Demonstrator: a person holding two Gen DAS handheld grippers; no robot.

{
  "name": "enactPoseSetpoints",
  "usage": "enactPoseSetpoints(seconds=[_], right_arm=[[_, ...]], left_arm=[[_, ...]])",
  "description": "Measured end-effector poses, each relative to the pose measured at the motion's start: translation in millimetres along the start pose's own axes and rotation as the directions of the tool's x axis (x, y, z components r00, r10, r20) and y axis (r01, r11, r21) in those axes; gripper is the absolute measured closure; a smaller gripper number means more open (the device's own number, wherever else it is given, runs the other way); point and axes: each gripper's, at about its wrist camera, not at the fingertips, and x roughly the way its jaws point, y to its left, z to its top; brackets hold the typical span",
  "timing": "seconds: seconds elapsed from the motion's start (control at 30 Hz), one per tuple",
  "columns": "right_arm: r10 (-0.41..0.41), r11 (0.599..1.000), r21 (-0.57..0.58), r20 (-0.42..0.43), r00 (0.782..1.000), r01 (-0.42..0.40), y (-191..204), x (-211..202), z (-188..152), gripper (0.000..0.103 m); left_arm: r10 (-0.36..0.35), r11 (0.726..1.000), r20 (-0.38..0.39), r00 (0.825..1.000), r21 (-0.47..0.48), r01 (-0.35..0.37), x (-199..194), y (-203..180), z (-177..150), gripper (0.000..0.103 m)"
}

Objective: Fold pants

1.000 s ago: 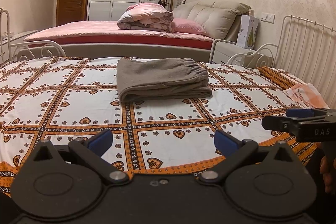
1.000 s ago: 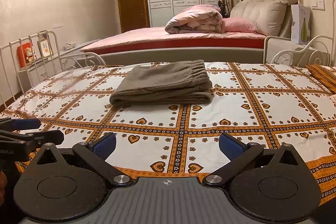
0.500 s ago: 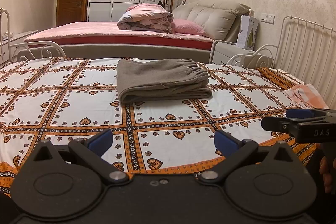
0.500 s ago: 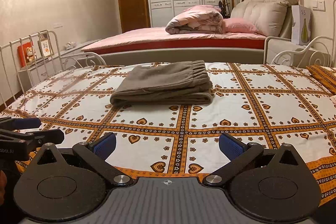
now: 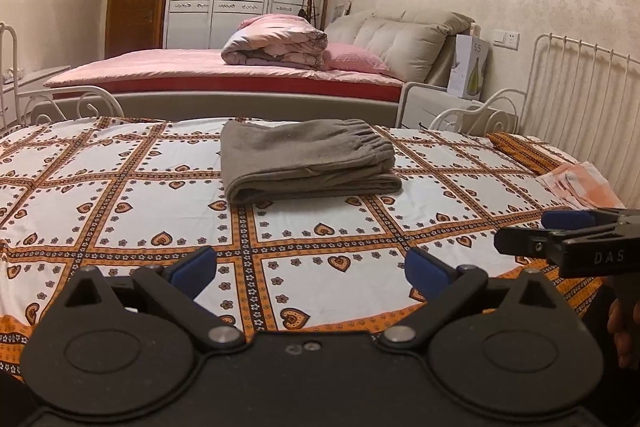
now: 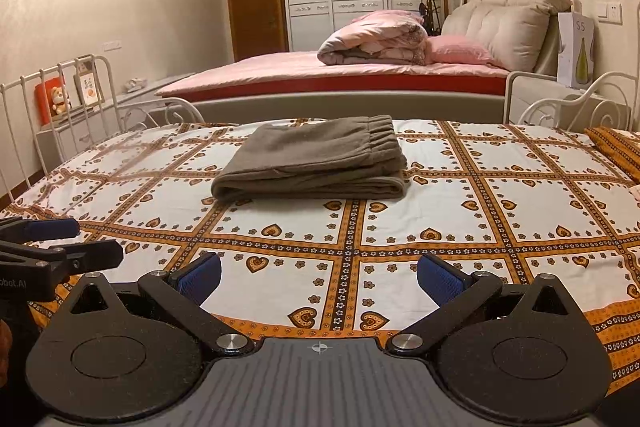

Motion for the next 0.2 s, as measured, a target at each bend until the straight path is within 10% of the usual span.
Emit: enactPoseSetpoints(seconds=[0.2], right_arm=[[-0.001,1.0,-0.002,0.0,1.0,0.001,0.1,0.1,-0.1,0.0]], left_arm=[[0.001,1.0,0.016,1.0,-0.028,-0.001,-1.9,4.2,1.5,0.009]])
